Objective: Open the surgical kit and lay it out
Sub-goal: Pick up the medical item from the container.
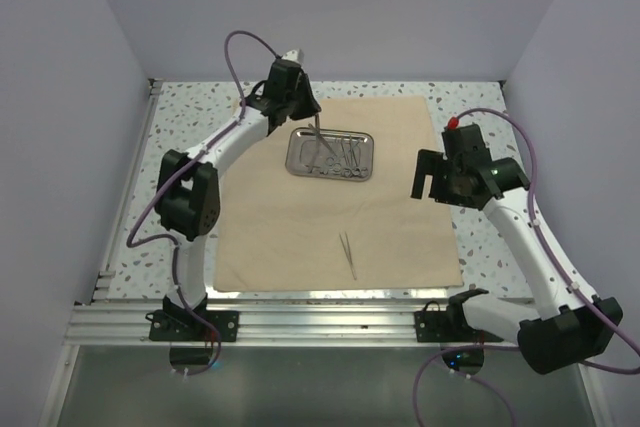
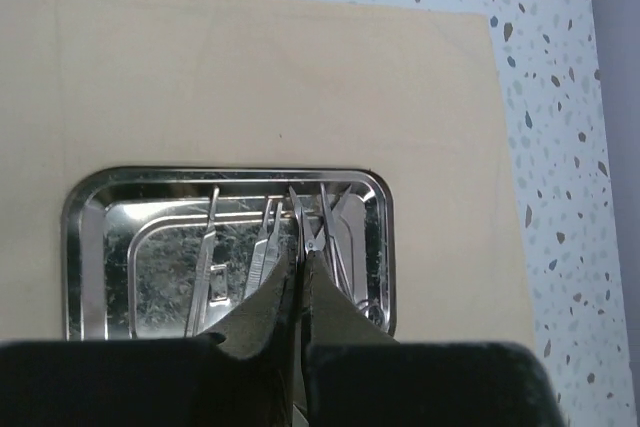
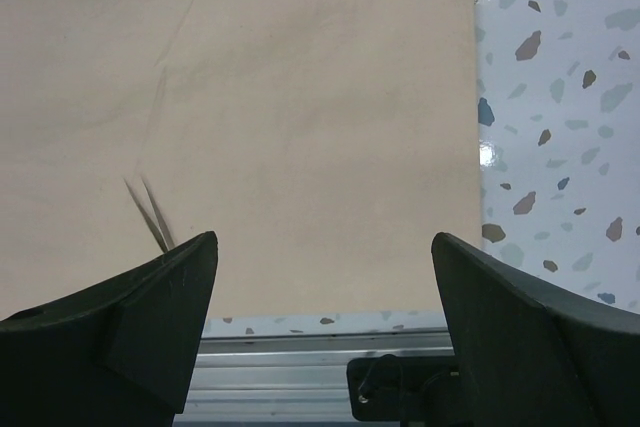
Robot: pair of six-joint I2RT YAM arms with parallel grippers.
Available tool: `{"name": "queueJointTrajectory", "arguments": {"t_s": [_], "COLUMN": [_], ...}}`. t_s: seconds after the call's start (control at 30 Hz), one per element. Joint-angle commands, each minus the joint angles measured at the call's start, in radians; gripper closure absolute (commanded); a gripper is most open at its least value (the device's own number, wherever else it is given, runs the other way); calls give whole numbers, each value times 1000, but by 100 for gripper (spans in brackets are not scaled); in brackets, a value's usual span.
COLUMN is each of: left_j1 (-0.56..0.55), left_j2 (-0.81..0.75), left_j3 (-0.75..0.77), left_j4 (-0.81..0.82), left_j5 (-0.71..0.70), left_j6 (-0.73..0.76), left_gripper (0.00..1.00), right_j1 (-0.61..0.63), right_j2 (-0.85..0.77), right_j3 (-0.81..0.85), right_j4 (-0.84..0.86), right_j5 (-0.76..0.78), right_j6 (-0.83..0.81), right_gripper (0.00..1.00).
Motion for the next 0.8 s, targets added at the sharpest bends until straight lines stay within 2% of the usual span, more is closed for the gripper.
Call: {"name": "queueJointTrajectory", "arguments": {"t_s": [0.0, 0.1, 0.17, 0.27, 0.4, 0.43, 0.57, 0.7, 0.77], "left_j1": [14, 23, 31, 53, 70, 70, 70, 67, 68], "left_j2": [-26, 5, 17, 49, 66, 71, 61, 51, 45], "left_j3": [-142, -206, -255, -353, -466, -479, -496, -540, -490], "left_j4": [191, 267, 410, 567, 801, 855, 924, 1016, 940], "left_j5": [175, 262, 348, 415, 449, 448, 436, 405, 405], "left_j6": [-146, -232, -298, -464, -785, -827, -942, -1144, -1150], "left_gripper": [100, 100, 100, 100, 100, 100, 100, 100, 100], "right_j1": [-2, -2, 0, -2, -2, 0, 0, 0, 0], "right_j2": [-47, -67, -87, -110, -134, -138, -150, -148, -142], "right_j3": [-14, -34, -45, -53, -57, -60, -68, -71, -70], "right_j4": [-9, -21, -29, -49, -73, -76, -84, -86, -84], "right_j5": [-12, -17, -17, -9, -1, 0, -1, -11, -17], "right_j6": [-17, -17, -17, -19, -14, -13, -4, 9, 10], "right_gripper": [8, 8, 8, 8, 8, 8, 8, 8, 8]}}
